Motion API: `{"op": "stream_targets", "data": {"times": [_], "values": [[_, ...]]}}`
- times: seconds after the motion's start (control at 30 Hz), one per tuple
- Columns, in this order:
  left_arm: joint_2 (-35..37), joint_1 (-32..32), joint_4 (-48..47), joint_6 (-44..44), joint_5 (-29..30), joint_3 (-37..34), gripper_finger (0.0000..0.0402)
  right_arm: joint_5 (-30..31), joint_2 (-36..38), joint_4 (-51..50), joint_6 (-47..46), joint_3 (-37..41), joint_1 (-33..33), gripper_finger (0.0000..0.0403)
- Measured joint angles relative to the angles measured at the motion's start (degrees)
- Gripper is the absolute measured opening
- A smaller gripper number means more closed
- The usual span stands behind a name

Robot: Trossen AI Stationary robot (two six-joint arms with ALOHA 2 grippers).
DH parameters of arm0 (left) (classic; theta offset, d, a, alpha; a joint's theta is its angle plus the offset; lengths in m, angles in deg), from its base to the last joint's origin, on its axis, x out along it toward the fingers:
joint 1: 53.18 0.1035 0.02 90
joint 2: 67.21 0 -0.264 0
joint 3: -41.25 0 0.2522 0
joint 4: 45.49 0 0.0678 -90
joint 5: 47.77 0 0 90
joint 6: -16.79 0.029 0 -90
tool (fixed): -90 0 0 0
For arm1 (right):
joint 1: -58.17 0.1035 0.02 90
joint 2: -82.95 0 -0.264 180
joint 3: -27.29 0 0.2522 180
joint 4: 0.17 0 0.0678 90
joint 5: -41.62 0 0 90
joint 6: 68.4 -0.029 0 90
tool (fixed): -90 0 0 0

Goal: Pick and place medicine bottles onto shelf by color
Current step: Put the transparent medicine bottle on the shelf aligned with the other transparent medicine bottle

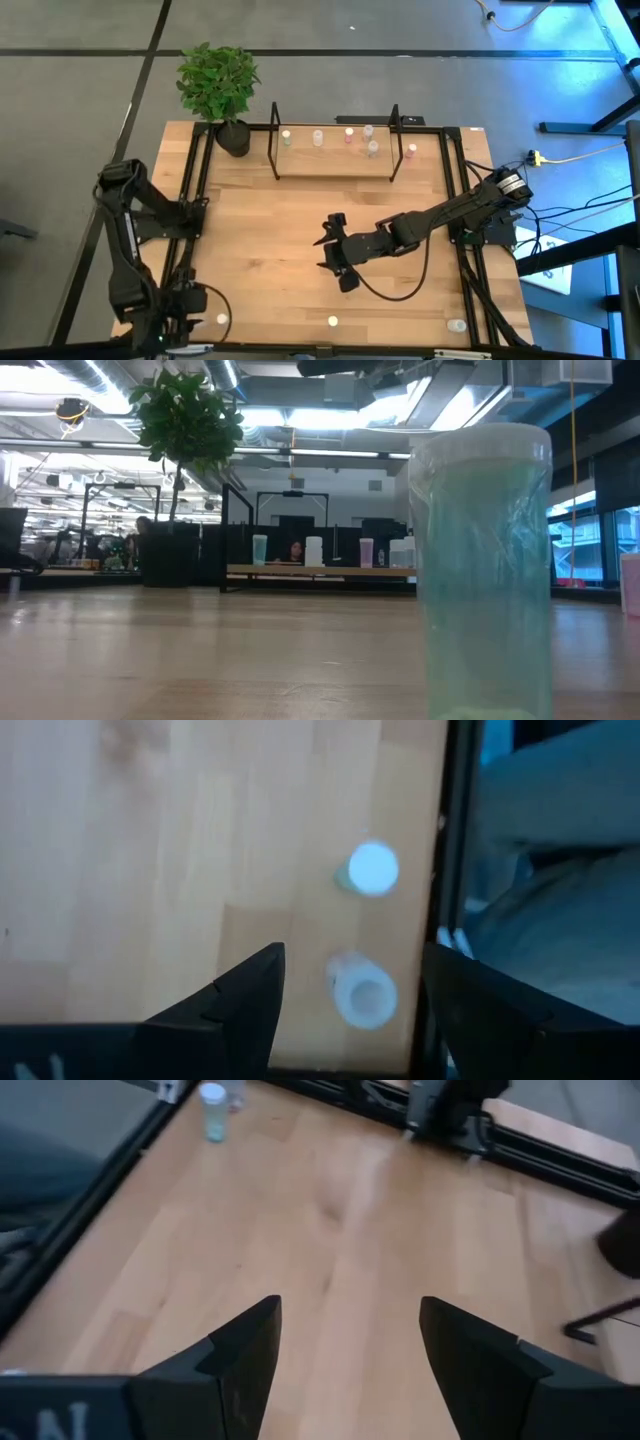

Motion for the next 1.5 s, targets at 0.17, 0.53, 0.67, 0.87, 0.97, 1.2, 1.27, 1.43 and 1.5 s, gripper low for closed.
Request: {"op": "stream_targets", "data": {"times": [0.17,0.53,0.67,0.87,0.97,1.2,1.27,1.43,1.5], "values": [[-3.52,0.04,1.98,0.01,-4.61,0.00,0.0230,0.64,0.00,0.00,0.04,0.00,-0.05,0.0241],[-6.15,0.11,2.74,-0.40,-5.70,0.00,0.0230,0.64,-0.02,0.00,0.04,0.00,-0.09,0.0241],[-6.15,0.22,2.66,-0.38,-5.71,0.00,0.0230,0.65,-0.02,0.00,0.02,0.00,-0.09,0.0241],[-6.12,0.57,3.60,-0.53,-5.65,-0.57,0.0230,0.65,-0.02,-0.02,0.04,0.00,-0.09,0.0241],[-6.13,0.59,6.59,-0.30,-6.01,-2.96,0.0230,0.65,-0.02,-0.04,-0.02,0.00,-0.09,0.0241],[-6.15,0.57,6.80,-0.29,-9.54,-4.11,0.0230,0.65,-0.02,-0.20,-0.02,0.00,-0.09,0.0241],[-6.15,0.57,7.23,-1.01,-9.85,-4.11,0.0230,0.65,-0.02,-0.24,-0.02,0.00,-0.09,0.0241],[-6.15,0.57,8.43,-1.83,-11.67,-4.11,0.0230,0.65,-0.02,-0.25,-0.04,0.00,-0.09,0.0241],[-6.15,0.57,8.37,-1.77,-11.58,-4.11,0.0230,0.65,-0.02,-0.25,-0.06,0.00,-0.09,0.0241]]}}
